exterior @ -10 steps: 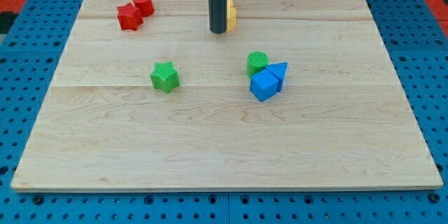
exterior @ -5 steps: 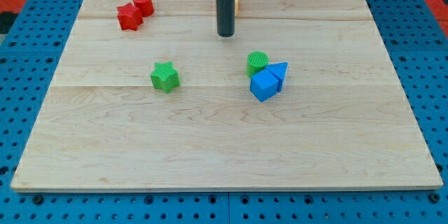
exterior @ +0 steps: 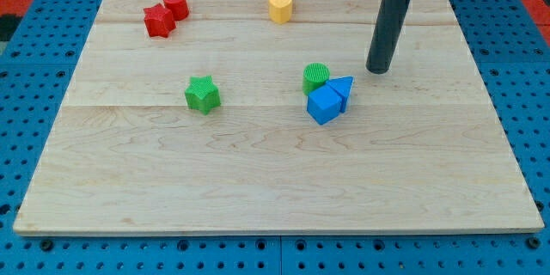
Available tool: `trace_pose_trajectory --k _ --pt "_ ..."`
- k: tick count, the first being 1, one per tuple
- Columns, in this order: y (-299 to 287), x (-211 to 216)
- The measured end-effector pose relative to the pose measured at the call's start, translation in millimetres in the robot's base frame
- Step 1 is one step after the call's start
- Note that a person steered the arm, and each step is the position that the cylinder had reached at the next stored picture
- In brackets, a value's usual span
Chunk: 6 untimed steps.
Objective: Move your arm towards the blue triangle
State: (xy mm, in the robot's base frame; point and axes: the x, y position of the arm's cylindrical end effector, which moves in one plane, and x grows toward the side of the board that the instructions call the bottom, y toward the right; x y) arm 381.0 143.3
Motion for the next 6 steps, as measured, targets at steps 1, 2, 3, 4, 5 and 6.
trace_pose_trajectory --k 1,2,3,4,5,6 --pt "0 30" --pt "-13 56" --pt "-33 58" --pt "-9 51" --pt "-9 22" --pt "-46 38"
